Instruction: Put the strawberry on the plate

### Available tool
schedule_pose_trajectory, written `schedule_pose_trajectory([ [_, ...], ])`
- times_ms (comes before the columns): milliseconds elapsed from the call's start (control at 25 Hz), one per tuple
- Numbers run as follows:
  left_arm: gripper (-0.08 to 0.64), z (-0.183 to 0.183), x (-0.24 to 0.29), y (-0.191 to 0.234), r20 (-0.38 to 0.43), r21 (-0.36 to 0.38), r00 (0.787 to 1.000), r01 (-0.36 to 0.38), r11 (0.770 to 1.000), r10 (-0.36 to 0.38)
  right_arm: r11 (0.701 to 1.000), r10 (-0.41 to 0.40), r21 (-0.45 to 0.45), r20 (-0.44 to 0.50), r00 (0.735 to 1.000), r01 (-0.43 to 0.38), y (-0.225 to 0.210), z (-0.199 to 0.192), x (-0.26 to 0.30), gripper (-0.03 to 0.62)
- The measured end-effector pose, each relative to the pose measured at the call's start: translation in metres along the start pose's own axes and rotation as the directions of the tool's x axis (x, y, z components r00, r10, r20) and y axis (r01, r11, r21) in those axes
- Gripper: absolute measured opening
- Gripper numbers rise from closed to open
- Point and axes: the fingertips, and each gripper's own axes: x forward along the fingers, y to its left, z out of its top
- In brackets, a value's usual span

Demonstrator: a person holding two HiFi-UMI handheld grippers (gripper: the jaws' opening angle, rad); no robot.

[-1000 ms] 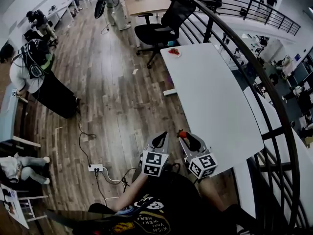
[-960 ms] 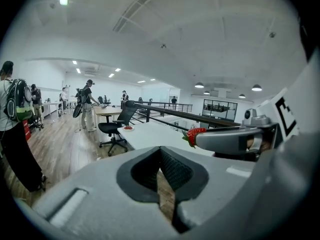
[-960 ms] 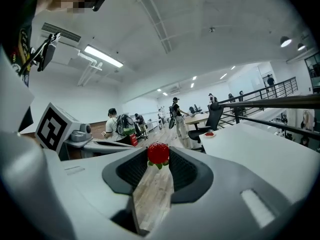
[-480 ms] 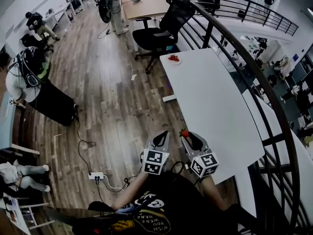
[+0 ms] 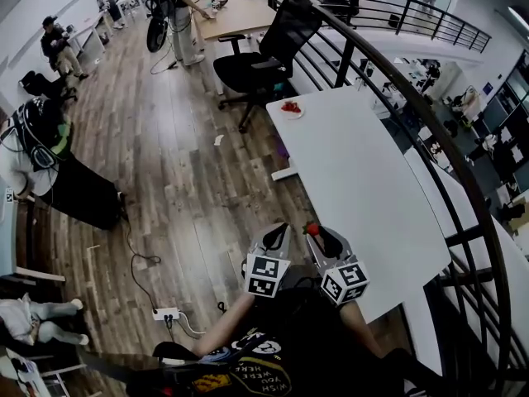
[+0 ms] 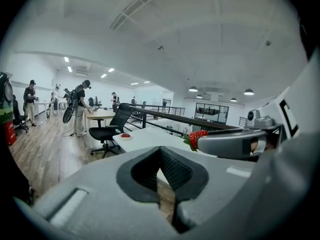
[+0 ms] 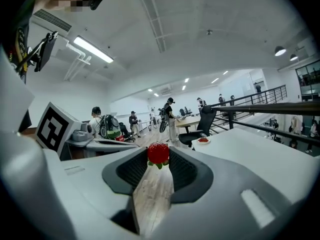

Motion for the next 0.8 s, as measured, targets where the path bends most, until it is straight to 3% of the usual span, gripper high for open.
schedule_pose_trajectory([
  [200,0.005,-0.001,0.012,0.013,-0.008,-0.027,1.0,-0.005,1.0,0.005,1.0,0.03,0.012,-0.054,0.998,-0.029,0.001,-0.01,0.022,0.137],
  [360,0.005,0.013,0.028,0.029,-0.006,-0.039,0.999,-0.032,0.999,0.032,0.998,0.058,-0.008,-0.045,0.997,-0.058,-0.008,0.009,0.043,0.137],
  [600,0.005,0.05,0.063,0.035,0.018,-0.023,0.999,-0.04,0.999,0.041,0.998,0.062,-0.029,-0.011,0.998,-0.062,-0.042,0.047,0.063,0.137],
  [800,0.005,0.061,0.103,0.023,0.011,-0.006,1.0,-0.018,1.0,0.018,0.999,0.05,-0.015,0.006,0.999,-0.05,-0.079,0.056,0.067,0.137],
])
